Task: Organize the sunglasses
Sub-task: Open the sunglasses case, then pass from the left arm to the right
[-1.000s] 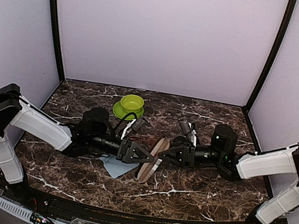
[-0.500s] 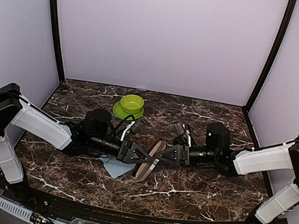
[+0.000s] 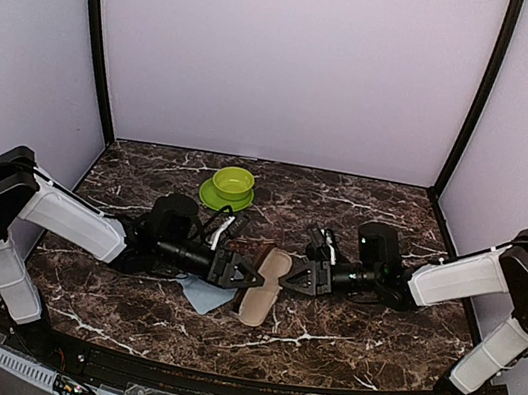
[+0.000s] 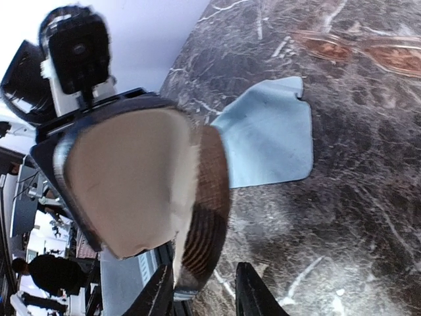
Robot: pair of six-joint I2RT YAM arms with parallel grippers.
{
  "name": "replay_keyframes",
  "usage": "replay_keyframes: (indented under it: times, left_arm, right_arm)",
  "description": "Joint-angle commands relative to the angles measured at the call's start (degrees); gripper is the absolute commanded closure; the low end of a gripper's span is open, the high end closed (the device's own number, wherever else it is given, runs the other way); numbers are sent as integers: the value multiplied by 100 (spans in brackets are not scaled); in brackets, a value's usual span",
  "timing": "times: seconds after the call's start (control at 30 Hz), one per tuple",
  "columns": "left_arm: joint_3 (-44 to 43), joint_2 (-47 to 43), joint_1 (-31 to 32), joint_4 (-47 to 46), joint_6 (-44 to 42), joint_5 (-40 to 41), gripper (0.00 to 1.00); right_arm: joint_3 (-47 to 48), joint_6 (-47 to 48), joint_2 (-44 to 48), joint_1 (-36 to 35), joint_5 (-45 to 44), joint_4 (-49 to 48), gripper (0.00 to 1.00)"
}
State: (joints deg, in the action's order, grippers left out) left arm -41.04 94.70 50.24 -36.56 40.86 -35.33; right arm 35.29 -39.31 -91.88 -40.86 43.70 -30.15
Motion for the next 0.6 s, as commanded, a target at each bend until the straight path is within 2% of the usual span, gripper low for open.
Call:
replay_keyframes:
  times: [0.0,0.3,0.4,0.57]
  left_arm:
    - [-342,-507,273,-855,-212,-1136,100]
    - [-408,-534,276,-709,-219,-1124,100]
    - [-469,-521,276,-167,-447,-911,100]
    - [-985,-334,274,1558,-1113,-756,100]
  right_arm:
    - [109,7,-279,193,-1129,569,69]
    - [57,150,-283,193,-1270,650,68]
    - [-22,369,-25,193,-1144,549,59]
    - [125,1292,509,193,-874,1296,38]
